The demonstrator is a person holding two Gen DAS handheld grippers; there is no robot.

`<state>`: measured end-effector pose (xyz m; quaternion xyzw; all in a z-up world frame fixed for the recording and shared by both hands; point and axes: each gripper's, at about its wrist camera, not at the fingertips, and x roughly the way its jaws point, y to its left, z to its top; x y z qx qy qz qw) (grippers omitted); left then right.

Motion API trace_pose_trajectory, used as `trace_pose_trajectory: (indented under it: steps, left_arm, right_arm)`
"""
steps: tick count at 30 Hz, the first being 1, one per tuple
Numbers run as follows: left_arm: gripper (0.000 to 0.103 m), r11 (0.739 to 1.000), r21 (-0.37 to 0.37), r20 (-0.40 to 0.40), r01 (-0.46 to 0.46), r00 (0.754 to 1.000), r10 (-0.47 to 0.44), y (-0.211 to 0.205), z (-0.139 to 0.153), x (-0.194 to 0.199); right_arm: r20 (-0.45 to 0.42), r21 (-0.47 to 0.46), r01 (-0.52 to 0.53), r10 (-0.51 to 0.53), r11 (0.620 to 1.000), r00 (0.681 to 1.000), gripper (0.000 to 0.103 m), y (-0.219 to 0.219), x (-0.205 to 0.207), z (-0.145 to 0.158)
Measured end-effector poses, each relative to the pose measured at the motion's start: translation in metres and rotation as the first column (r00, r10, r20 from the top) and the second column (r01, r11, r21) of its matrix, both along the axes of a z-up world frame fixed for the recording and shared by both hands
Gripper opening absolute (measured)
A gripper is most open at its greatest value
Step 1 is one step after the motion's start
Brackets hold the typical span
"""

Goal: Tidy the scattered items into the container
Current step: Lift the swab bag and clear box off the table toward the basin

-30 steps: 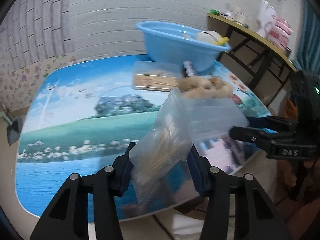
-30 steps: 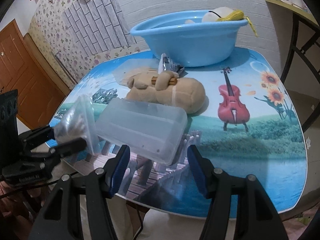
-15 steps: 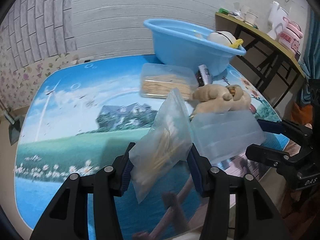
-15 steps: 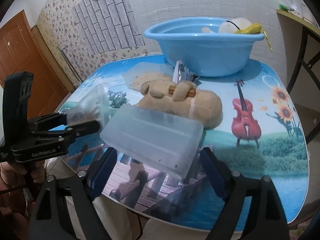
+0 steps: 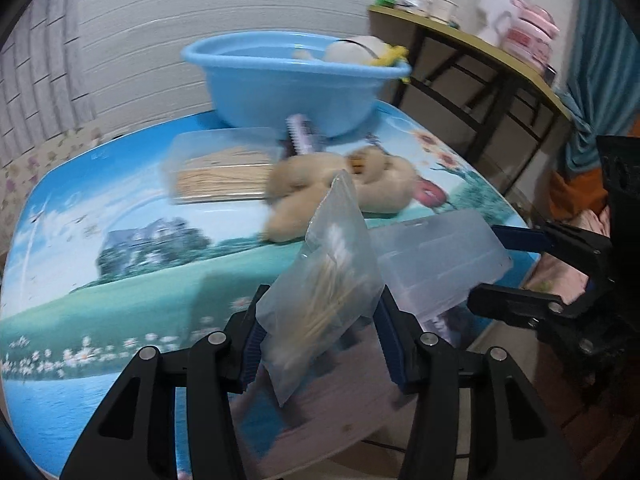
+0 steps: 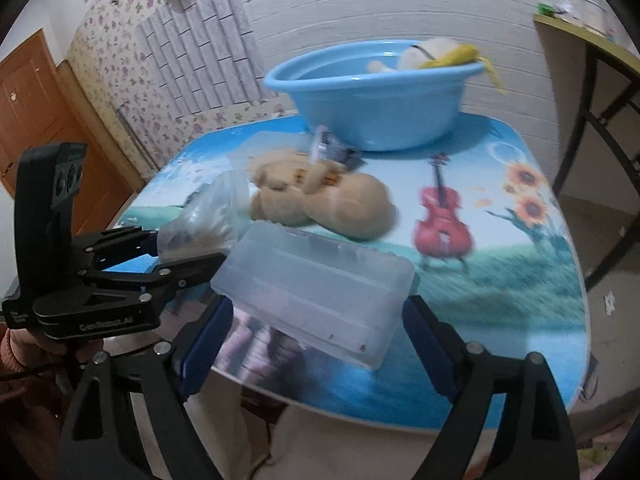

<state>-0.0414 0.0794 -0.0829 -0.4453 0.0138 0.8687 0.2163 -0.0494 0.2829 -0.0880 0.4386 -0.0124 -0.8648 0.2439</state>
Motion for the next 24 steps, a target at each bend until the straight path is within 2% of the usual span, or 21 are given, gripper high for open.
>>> trace_pose_trajectory:
  steps: [3,6,10,13,16,17,24]
  left_arm:
    - [0.049,1.000,-0.003,0.003,-0.009,1.000,0.009,0.001,0.000,0.001]
    - [0.050,0.999,-0.015,0.012,-0.041,0.999,0.042,-0.009,-0.002,0.000]
    - [0.051,0.995,-0.022,0.016,-0.093,0.995,0.094,-0.027,-0.004,0.000]
    - [0.051,0.992,-0.027,0.021,-0.125,0.992,0.125,-0.038,-0.006,0.001]
    - [0.051,0.990,-0.027,0.021,-0.139,0.990,0.140,-0.044,-0.006,0.002]
    - [0.051,0.990,-0.027,0.021,-0.142,0.990,0.143,-0.046,-0.007,0.003]
    - [0.051,0.987,-0.023,0.017,-0.161,0.987,0.161,-0.054,-0.007,0.006]
  right_arm:
    - [-0.004,0.023,0.054,-0.054,0.998,0.999,0.088,0.018,-0.001,-0.003]
    - [-0.035,0.006,0.049,-0.049,0.999,0.998,0.088,0.026,-0.003,0.001]
    - [-0.086,0.046,-0.063,0.067,0.997,0.994,0.097,0.016,-0.008,0.007]
    - [-0.107,0.061,-0.140,0.146,0.988,0.983,0.099,0.007,-0.011,0.007]
    - [-0.103,0.079,-0.160,0.168,0.984,0.980,0.099,0.001,-0.018,-0.001]
    - [-0.098,0.071,-0.162,0.168,0.984,0.981,0.102,0.000,-0.020,-0.003]
    - [-0.031,0.023,-0.150,0.151,0.988,0.988,0.103,0.007,-0.019,-0.011]
